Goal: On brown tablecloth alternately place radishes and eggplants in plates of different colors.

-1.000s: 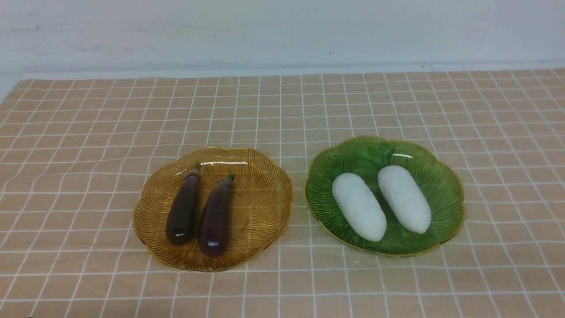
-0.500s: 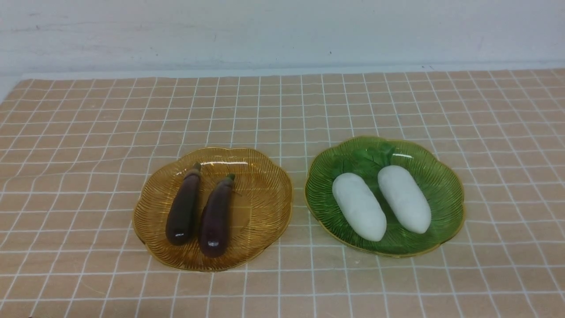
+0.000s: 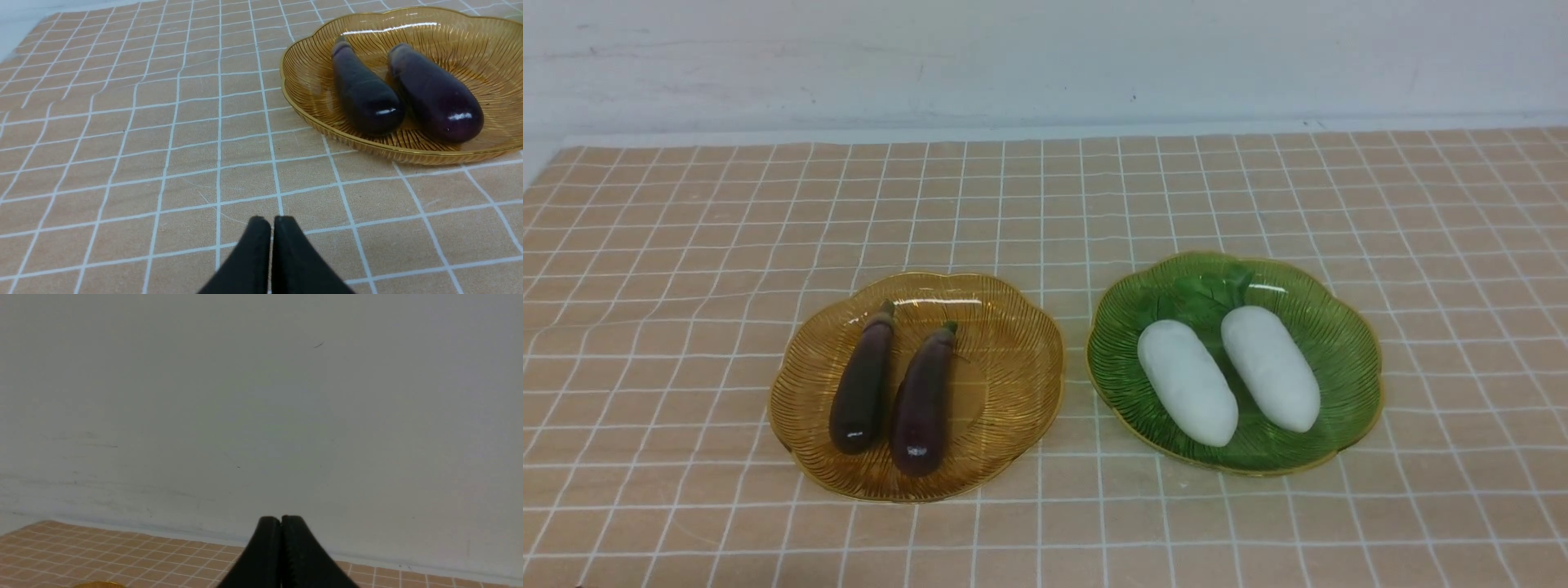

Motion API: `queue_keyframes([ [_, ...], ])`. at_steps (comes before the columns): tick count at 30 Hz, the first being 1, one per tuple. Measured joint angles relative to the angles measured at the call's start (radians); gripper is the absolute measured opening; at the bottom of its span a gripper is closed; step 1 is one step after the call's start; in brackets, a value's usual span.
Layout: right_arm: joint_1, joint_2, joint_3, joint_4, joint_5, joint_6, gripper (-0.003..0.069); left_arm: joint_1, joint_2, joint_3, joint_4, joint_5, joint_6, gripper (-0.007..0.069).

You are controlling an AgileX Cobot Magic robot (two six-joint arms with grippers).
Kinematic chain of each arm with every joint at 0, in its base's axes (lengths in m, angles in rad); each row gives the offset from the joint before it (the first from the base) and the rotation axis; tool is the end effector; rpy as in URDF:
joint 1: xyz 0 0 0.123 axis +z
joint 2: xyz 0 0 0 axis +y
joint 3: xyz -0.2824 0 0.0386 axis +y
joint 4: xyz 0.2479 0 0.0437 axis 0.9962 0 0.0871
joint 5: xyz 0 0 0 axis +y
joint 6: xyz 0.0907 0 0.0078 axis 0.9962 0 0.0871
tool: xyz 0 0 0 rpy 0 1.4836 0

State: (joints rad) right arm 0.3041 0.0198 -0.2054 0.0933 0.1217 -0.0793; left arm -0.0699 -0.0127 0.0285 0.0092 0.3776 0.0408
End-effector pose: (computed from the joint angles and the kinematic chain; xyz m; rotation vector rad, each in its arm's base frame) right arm 0.0417 0.0142 0.2695 -0.2157 1.4082 0.2701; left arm 0.0523 -0.0034 0.1702 0.1095 1.8738 -0.0109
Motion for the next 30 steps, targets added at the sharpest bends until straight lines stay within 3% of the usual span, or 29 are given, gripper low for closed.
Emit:
queue_keyframes([
  [6,0.0,0.0,0.0,-0.142,0.033,0.132,-0.0011,0.0,0.0,0.0,0.0,0.0,0.0,-0.0003],
  [12,-0.004,-0.003,0.001,-0.172,0.135,0.153,-0.0011,0.0,0.0,0.0,0.0,0.0,0.0,-0.0003],
  [21,-0.25,-0.029,0.131,-0.174,0.196,0.152,-0.0011,0.0,0.0,0.0,0.0,0.0,0.0,-0.0003],
  [30,-0.322,-0.029,0.233,-0.172,0.252,0.152,-0.0011,0.0,0.0,0.0,0.0,0.001,0.0,-0.0003],
])
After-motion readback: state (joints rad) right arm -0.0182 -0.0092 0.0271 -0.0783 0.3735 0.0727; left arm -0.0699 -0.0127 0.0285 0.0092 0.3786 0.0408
